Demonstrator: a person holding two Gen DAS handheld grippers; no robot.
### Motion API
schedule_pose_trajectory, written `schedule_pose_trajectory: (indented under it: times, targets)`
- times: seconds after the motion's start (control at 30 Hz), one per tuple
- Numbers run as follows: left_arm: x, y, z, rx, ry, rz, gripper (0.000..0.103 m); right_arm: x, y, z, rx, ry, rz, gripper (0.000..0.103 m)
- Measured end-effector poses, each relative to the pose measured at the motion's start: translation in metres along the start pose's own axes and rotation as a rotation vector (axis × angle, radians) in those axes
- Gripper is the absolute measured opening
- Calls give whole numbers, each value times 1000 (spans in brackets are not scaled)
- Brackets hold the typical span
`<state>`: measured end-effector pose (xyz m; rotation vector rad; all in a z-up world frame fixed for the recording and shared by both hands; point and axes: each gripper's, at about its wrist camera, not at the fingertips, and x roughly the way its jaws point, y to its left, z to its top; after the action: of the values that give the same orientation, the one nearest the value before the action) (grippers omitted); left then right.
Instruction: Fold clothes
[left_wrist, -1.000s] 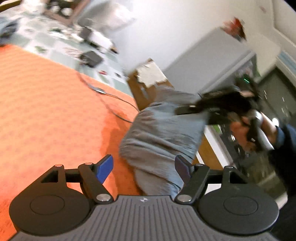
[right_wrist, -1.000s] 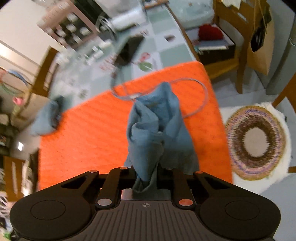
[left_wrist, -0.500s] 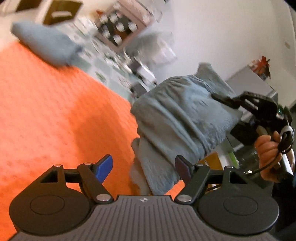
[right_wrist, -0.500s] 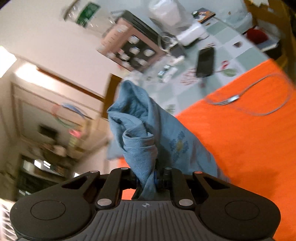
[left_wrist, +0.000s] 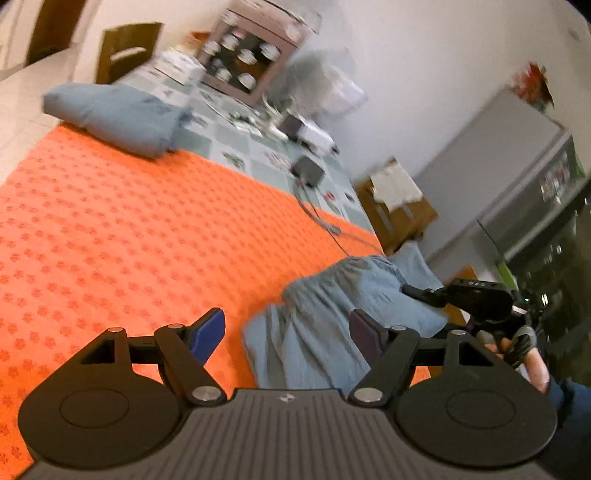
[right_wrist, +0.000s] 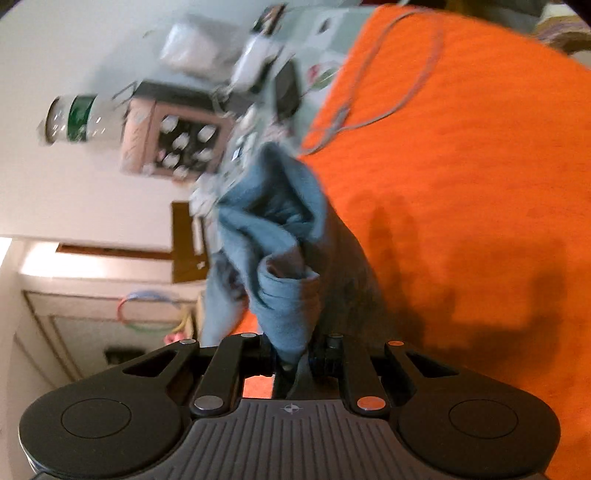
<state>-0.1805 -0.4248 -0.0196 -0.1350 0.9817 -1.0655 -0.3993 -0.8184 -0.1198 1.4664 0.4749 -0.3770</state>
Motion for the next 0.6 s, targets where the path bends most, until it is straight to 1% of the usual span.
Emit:
schedule_pose_trajectory:
  times: [0.07,0.13,0.23,0.3,0.43,0.53,0.6]
  targets:
    - [8,-11,-7,29,30,-15,79,-11,-23,7,15,-20,-26,19]
    - [19,-24,-15,56,60,-30,79,-18,-42,13,20,-36,-59,25]
    - [39,-44,-29,90,98,-37,79,-19,-62,20,4,-21,-79,32]
    - [51,-57,-39,108,118,-34,79,-19,-71,24,-20,-3,-90,34]
    - [72,-80,-56,126,134,3,79,-31,-73,32,-133,31,-111,43]
    - [87,-94,-68,130,128,37,78,-48,-67,39,-268,43,-119,47]
    - [97,-104,-74,141,121,68,76,-60,-62,44,-368,50,-122,49]
